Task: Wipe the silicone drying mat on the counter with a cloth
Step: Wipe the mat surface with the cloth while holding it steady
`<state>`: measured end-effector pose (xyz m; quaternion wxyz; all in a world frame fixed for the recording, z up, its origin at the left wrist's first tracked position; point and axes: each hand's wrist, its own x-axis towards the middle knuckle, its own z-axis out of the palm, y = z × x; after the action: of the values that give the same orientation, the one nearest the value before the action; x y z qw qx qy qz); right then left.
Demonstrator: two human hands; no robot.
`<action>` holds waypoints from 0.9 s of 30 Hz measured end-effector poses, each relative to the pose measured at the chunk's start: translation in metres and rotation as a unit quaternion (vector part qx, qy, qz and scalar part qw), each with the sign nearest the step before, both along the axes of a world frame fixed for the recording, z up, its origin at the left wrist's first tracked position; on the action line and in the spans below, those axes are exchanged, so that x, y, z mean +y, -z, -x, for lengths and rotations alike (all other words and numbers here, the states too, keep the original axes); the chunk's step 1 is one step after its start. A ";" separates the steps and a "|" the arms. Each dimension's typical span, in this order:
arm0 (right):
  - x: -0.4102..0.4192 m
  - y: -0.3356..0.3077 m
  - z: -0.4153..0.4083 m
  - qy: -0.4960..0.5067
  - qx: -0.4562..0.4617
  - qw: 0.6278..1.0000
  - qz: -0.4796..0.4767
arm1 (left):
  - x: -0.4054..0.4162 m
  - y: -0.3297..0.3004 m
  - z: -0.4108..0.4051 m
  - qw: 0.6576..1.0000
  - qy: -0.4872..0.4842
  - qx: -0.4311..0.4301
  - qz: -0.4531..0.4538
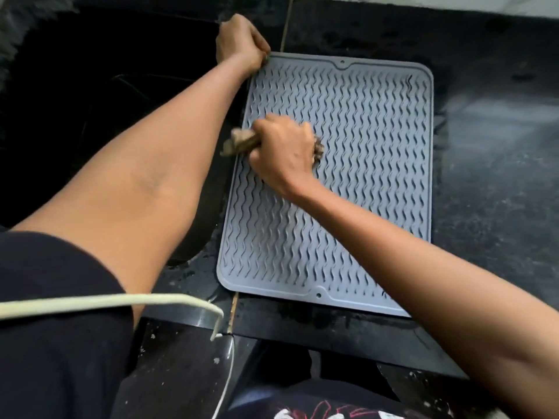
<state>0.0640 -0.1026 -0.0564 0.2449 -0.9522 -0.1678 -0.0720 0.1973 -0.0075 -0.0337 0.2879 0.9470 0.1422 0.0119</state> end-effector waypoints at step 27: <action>-0.005 -0.009 -0.002 0.012 0.008 0.993 0.119 | 0.004 0.003 0.050 0.977 0.157 0.146 -0.011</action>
<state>0.0657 -0.1077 -0.0477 0.1299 -0.9771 -0.1615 -0.0473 0.1474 -0.0038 -0.0368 0.2520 0.9521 0.0316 -0.1702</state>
